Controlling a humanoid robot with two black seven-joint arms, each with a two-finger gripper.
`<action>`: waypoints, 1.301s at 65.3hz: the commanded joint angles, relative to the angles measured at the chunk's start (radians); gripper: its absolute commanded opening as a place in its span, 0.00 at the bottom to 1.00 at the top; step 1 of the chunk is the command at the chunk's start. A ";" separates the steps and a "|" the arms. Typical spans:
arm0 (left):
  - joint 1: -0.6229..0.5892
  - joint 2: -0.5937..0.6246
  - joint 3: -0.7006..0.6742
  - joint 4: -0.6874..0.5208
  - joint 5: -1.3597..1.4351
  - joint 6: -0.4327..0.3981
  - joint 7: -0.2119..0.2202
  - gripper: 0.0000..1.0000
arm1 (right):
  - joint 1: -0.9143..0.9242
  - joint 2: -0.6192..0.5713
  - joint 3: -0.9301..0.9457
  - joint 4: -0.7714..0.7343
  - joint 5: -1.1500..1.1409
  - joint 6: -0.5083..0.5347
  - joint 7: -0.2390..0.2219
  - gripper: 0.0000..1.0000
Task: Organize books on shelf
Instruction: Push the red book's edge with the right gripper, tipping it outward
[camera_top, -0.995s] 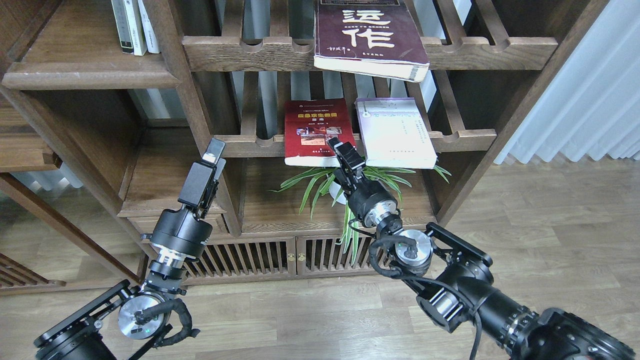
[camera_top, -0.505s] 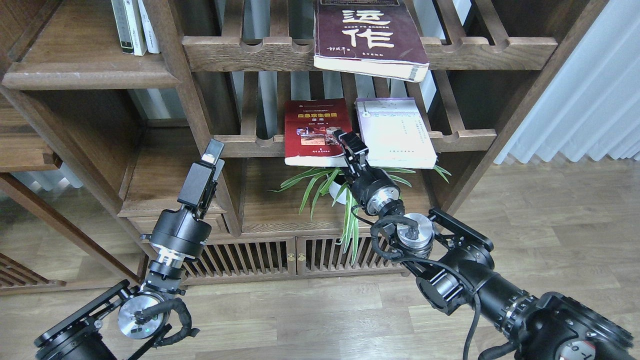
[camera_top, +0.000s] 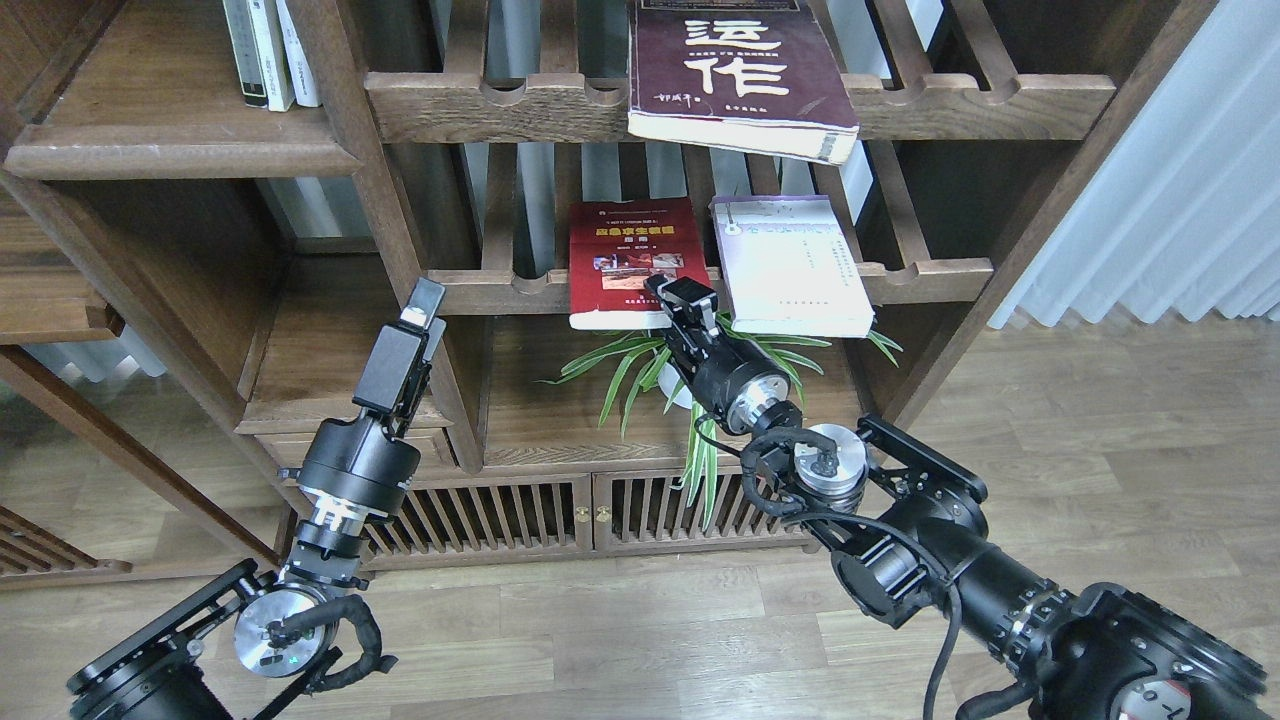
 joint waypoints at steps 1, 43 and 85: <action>0.000 0.000 0.000 0.012 0.000 0.000 0.000 1.00 | 0.000 0.000 0.006 -0.021 0.001 0.033 0.000 0.04; -0.011 0.021 -0.076 0.113 -0.117 0.000 0.028 1.00 | -0.170 0.000 0.011 0.141 0.004 0.385 -0.137 0.04; -0.053 0.242 0.062 -0.003 -0.402 0.000 0.269 0.99 | -0.333 -0.078 0.008 0.280 -0.006 0.385 -0.333 0.04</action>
